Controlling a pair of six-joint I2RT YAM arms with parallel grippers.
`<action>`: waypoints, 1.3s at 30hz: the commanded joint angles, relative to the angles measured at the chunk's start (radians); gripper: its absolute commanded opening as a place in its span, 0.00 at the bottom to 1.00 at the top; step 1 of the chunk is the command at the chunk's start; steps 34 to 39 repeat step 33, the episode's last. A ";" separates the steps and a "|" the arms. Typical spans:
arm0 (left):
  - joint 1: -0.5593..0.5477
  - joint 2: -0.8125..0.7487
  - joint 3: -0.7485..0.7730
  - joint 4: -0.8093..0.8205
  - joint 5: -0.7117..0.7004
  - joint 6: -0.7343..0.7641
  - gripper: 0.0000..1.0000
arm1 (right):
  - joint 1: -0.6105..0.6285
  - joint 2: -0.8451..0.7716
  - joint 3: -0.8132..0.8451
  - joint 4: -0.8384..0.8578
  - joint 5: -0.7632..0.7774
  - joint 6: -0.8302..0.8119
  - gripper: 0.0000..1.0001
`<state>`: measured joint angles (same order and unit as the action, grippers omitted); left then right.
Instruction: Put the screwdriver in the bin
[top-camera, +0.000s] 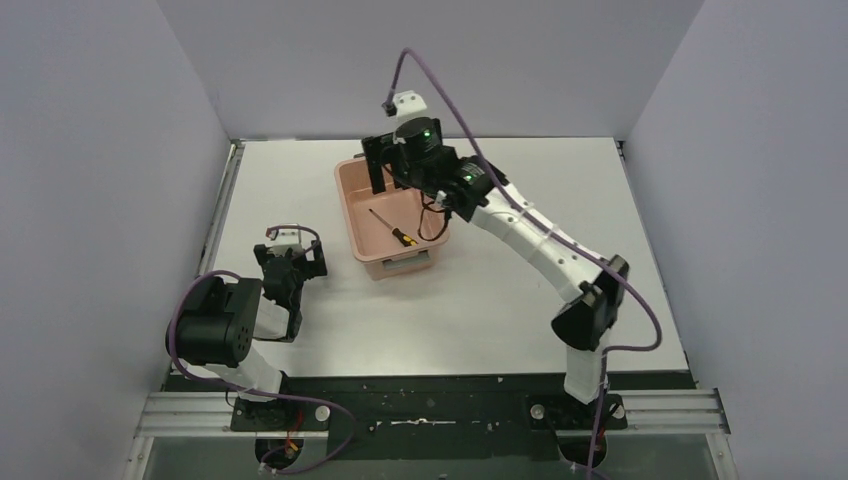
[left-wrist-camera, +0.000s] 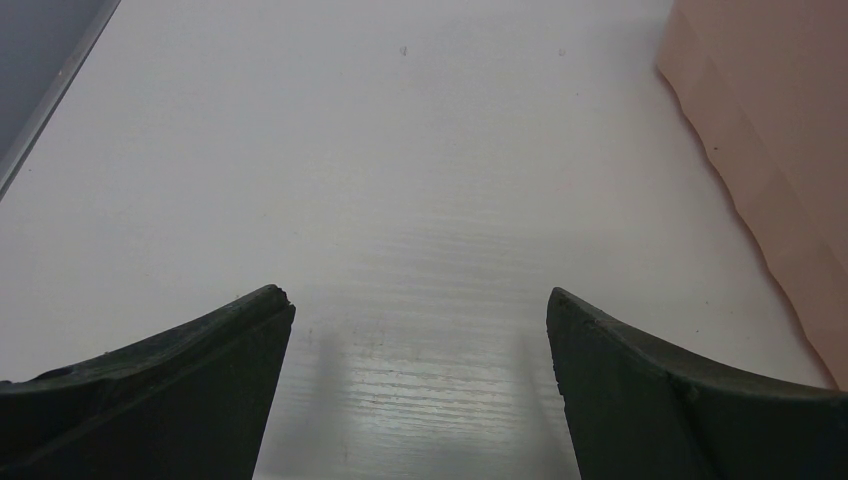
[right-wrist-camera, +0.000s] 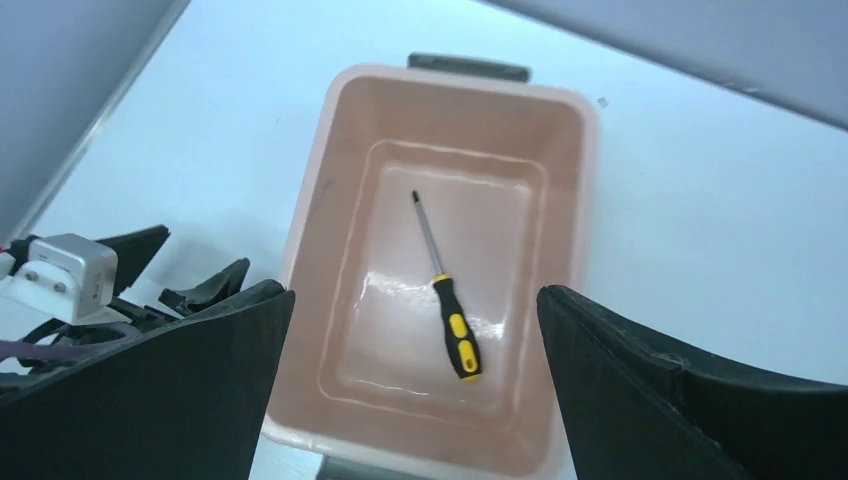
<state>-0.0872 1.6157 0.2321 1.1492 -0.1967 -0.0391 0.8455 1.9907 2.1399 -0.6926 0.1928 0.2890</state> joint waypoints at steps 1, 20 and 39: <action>0.006 -0.006 0.021 0.061 0.007 0.012 0.97 | -0.076 -0.251 -0.213 0.180 0.132 -0.082 1.00; 0.006 -0.006 0.021 0.061 0.007 0.012 0.97 | -0.550 -0.767 -1.538 0.932 0.076 -0.080 1.00; 0.006 -0.007 0.020 0.061 0.004 0.012 0.97 | -0.566 -0.760 -1.657 1.080 0.076 -0.065 1.00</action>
